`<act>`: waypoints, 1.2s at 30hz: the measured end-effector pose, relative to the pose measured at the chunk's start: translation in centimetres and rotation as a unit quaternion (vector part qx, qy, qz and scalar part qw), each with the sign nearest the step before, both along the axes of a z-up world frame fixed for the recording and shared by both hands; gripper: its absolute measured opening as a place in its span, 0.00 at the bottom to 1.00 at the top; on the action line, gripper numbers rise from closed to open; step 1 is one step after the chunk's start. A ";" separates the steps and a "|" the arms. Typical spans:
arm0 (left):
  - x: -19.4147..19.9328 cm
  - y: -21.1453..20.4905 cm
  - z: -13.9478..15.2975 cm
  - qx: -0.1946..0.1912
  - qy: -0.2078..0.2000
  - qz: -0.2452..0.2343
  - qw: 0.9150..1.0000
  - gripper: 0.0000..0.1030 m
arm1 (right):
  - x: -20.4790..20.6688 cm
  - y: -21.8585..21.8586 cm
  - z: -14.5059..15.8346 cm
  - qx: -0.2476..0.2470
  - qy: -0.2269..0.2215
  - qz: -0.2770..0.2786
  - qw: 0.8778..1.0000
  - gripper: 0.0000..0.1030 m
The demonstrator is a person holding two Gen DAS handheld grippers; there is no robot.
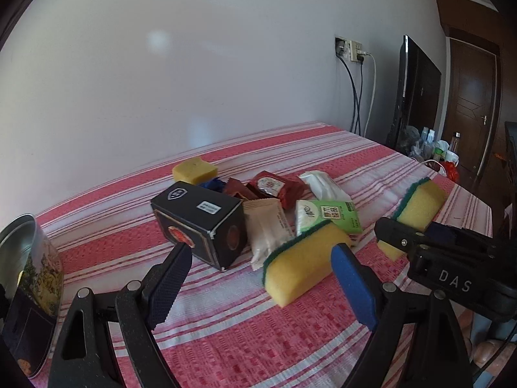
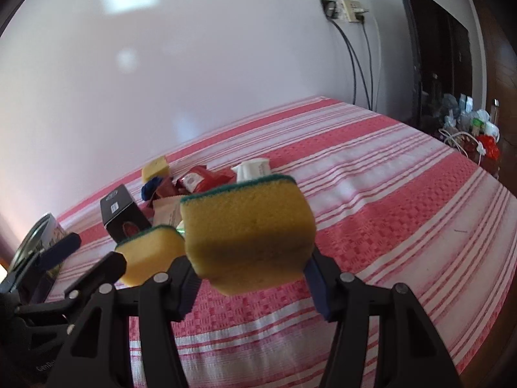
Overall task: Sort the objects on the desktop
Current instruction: 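Move both grippers back to the pile of sponges, then grasp a yellow sponge with the left gripper while the right gripper grasps another sponge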
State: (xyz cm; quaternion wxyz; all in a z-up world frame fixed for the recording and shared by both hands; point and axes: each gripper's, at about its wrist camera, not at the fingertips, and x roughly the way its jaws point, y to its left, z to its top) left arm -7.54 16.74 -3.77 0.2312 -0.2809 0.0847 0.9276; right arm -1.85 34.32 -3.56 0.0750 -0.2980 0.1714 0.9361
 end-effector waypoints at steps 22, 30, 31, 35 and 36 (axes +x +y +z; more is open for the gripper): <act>-3.2 2.8 -1.9 0.025 -0.102 -0.041 0.994 0.43 | 0.0 2.3 -0.6 -0.059 -0.014 -0.034 0.998 0.57; -2.1 0.3 -0.7 0.058 -0.049 0.009 0.997 0.34 | 0.4 2.1 -0.2 -0.049 -0.004 -0.038 0.998 0.57; -1.9 0.1 -0.5 0.055 -0.044 0.011 0.997 0.34 | 0.5 2.0 -0.2 -0.045 -0.003 -0.039 0.998 0.57; -0.7 -0.5 -0.2 0.056 -0.027 0.013 0.998 0.34 | 0.6 1.5 0.2 -0.023 -0.002 -0.045 0.999 0.57; -0.4 -0.8 -0.1 0.059 -0.026 0.013 0.998 0.34 | 0.7 1.3 0.3 -0.016 -0.001 -0.048 0.999 0.57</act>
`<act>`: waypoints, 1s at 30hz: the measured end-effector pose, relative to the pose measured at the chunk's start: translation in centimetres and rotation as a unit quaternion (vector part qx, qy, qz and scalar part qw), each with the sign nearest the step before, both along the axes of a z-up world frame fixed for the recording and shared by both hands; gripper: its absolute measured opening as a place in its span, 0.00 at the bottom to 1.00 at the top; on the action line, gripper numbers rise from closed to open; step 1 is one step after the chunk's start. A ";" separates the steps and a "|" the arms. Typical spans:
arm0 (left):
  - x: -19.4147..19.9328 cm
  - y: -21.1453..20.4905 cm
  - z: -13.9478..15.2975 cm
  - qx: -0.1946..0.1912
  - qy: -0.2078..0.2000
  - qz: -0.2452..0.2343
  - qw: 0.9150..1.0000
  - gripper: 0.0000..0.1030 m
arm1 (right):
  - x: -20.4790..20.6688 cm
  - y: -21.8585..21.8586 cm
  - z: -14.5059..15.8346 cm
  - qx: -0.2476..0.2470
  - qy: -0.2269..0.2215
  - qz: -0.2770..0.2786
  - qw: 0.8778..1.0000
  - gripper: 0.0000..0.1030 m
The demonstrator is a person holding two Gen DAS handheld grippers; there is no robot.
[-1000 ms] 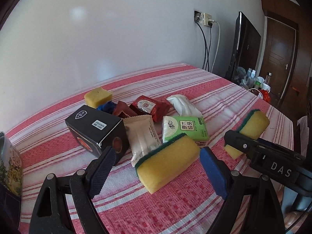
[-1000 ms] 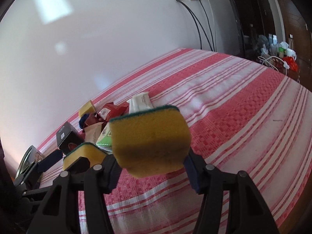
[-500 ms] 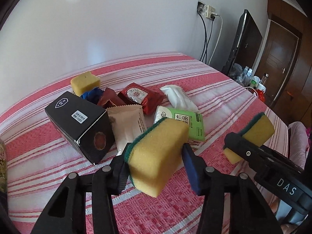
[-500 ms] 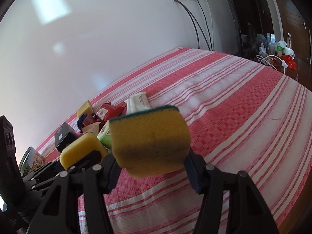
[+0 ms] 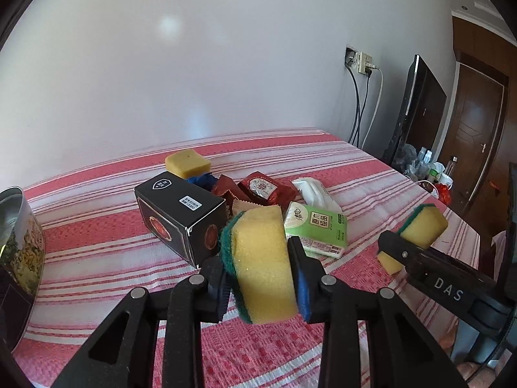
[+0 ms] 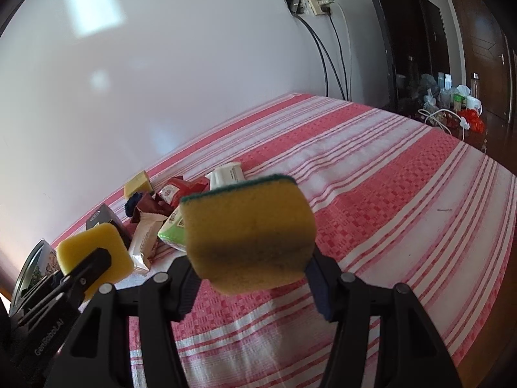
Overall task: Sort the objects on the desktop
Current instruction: 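Grasp a yellow sponge with the left gripper while the right gripper grasps another sponge, then carry both sponges over the tin and release them inside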
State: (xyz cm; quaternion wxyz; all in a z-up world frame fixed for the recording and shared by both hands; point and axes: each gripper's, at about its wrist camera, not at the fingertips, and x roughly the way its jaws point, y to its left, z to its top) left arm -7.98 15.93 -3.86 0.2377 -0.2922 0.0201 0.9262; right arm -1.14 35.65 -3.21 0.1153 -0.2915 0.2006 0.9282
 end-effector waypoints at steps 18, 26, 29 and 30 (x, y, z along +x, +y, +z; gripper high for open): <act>1.6 -8.3 1.0 0.002 0.015 0.107 0.994 0.34 | 1.0 -11.0 2.6 0.048 0.021 0.099 0.994 0.57; 2.0 -12.1 1.5 0.018 0.017 0.145 0.989 0.34 | 0.9 -15.5 4.6 0.061 0.042 0.147 0.986 0.57; 2.2 -13.6 1.8 0.023 0.017 0.160 0.987 0.34 | 0.7 -17.2 5.2 0.065 0.051 0.167 0.983 0.57; 2.2 -14.2 1.9 0.025 0.017 0.166 0.986 0.34 | 0.6 -17.9 5.4 0.066 0.054 0.174 0.981 0.57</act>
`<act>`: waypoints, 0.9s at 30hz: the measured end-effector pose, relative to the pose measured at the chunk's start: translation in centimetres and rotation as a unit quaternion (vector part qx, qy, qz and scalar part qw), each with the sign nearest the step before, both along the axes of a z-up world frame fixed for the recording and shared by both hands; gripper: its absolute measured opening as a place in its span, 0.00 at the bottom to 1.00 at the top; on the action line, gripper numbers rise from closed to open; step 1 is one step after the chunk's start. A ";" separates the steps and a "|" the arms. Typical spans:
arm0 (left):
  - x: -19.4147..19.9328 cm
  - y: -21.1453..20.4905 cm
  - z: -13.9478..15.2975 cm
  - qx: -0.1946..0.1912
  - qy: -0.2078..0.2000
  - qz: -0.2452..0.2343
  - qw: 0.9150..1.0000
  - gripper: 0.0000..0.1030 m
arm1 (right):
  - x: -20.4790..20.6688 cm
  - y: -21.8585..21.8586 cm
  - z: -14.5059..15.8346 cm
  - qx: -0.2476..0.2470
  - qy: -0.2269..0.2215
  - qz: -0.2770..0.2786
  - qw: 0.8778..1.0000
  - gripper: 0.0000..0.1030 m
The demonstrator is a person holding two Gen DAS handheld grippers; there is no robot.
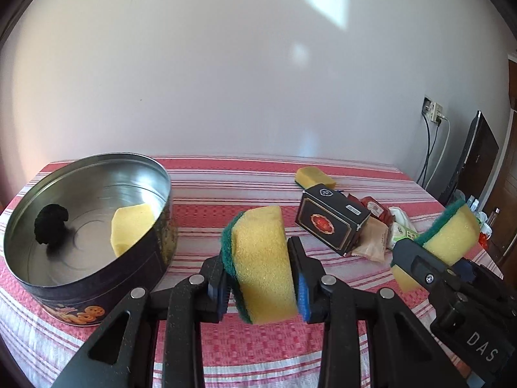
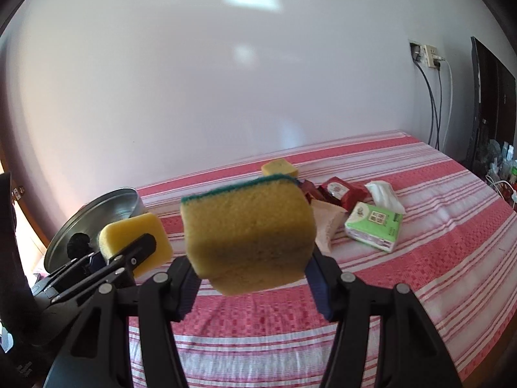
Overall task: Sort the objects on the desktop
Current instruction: 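Carry both sponges over the tin and release them inside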
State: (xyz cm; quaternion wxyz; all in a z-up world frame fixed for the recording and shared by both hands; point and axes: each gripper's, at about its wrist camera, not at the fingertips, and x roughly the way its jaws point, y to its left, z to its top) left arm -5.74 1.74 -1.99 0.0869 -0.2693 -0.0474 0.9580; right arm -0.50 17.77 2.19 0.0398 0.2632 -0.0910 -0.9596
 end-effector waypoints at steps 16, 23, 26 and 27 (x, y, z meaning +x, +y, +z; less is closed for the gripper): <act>1.3 -4.9 0.4 0.017 0.005 0.038 0.999 0.34 | -0.2 -5.2 0.5 0.009 0.009 0.052 0.999 0.57; 1.4 -6.5 0.9 0.015 0.008 0.052 0.999 0.34 | -0.2 -6.1 1.1 0.012 0.014 0.061 0.998 0.57; 1.7 -7.8 1.4 0.016 0.013 0.071 0.997 0.34 | -0.5 -7.3 1.6 0.013 0.018 0.073 0.997 0.57; 1.8 -8.4 1.6 0.016 0.014 0.078 0.997 0.34 | -0.5 -7.8 1.9 0.013 0.021 0.078 0.997 0.57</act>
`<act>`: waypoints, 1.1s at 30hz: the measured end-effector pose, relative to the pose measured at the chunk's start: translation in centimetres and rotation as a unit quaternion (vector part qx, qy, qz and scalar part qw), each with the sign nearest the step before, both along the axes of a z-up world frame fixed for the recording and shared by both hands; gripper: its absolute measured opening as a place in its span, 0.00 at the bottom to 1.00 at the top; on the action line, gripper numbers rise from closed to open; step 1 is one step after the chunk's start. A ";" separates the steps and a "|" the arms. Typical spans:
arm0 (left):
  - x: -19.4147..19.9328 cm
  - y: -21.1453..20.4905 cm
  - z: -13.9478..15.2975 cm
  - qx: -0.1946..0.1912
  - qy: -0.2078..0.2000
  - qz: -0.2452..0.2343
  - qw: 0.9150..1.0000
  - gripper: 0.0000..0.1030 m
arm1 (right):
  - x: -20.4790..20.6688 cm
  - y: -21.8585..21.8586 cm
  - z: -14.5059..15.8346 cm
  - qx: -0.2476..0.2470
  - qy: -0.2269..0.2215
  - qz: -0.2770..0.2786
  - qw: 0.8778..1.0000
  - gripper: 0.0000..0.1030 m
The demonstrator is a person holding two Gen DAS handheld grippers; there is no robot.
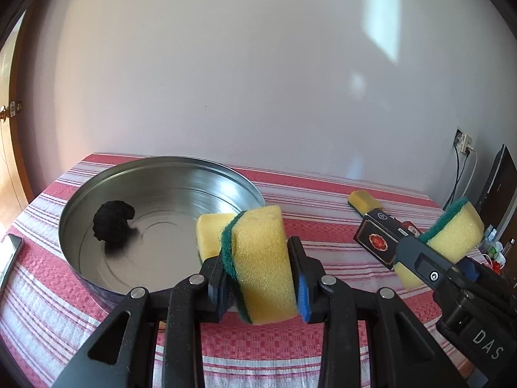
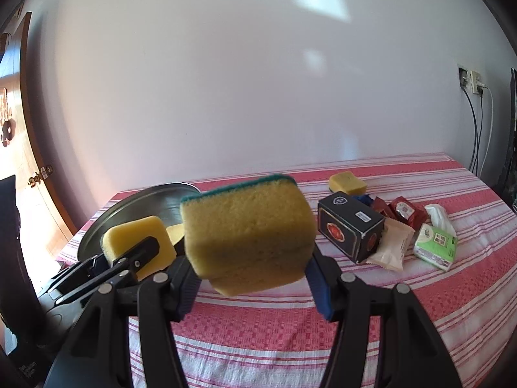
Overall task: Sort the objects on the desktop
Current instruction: 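Carry both sponges over the tin and release them inside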
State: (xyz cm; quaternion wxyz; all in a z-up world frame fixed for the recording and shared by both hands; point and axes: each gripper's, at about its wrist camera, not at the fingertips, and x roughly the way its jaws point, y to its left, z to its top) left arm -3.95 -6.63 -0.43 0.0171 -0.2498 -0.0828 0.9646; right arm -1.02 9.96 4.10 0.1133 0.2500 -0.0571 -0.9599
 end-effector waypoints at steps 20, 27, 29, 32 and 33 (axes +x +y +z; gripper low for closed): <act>-0.5 -9.9 1.7 -0.013 0.010 0.128 0.992 0.34 | -4.0 -11.0 2.6 0.014 0.030 0.081 0.996 0.57; -1.9 -11.7 1.5 -0.019 -0.003 0.148 0.989 0.34 | -5.9 -13.4 2.4 0.028 0.029 0.091 0.995 0.57; -2.2 -11.9 1.3 -0.021 -0.007 0.152 0.988 0.34 | -6.3 -14.0 2.0 0.034 0.026 0.091 0.995 0.57; -3.0 -11.9 1.0 -0.023 -0.014 0.154 0.988 0.34 | -7.1 -14.4 1.4 0.041 0.020 0.090 0.995 0.57; -3.2 -12.0 0.9 -0.024 -0.017 0.155 0.987 0.34 | -7.4 -14.5 1.3 0.043 0.018 0.090 0.995 0.57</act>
